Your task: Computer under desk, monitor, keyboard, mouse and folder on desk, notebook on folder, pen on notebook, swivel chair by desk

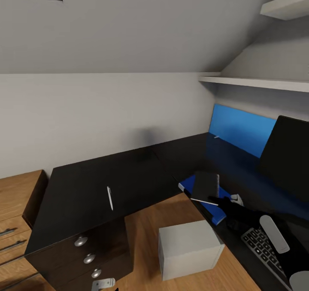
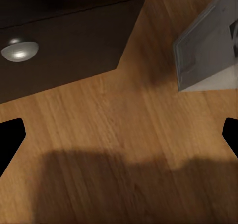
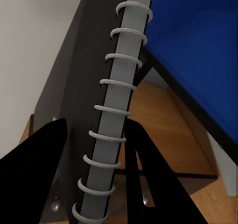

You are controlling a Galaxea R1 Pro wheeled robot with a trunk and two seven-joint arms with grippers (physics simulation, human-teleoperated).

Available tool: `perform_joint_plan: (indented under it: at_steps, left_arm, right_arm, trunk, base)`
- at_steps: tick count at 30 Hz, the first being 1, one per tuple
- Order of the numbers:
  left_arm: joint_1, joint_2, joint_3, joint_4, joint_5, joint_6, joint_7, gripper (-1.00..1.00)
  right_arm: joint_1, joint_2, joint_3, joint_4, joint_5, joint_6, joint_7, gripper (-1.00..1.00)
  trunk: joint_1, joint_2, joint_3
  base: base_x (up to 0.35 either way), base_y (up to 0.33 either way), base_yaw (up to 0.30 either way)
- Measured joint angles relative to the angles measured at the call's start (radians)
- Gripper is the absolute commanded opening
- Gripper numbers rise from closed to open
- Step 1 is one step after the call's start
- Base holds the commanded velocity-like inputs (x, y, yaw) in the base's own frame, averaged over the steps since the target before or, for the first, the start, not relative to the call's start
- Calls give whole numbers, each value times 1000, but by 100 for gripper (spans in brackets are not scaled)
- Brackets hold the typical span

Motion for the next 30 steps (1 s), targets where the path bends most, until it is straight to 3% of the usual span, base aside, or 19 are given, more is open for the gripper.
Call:
perform_joint_plan:
  at_steps: [12, 24, 30]
  left_arm:
    - [0, 0, 0, 0, 0, 0, 0, 100]
    - [0, 0, 0, 0, 0, 0, 0, 100]
    - [0, 0, 0, 0, 0, -1, 0, 100]
  right_arm:
    - [0, 3, 0, 5, 5, -6, -1, -100]
    - [0, 8, 4, 62, 11, -119, -2, -100]
    - [0, 8, 7, 71, 12, -136, -6, -100]
  trunk:
    - [0, 0, 0]
    - [0, 0, 0]
    - [0, 0, 0]
  base:
    - [1, -93, 0]
    - [0, -48, 0]
    - [0, -2, 0]
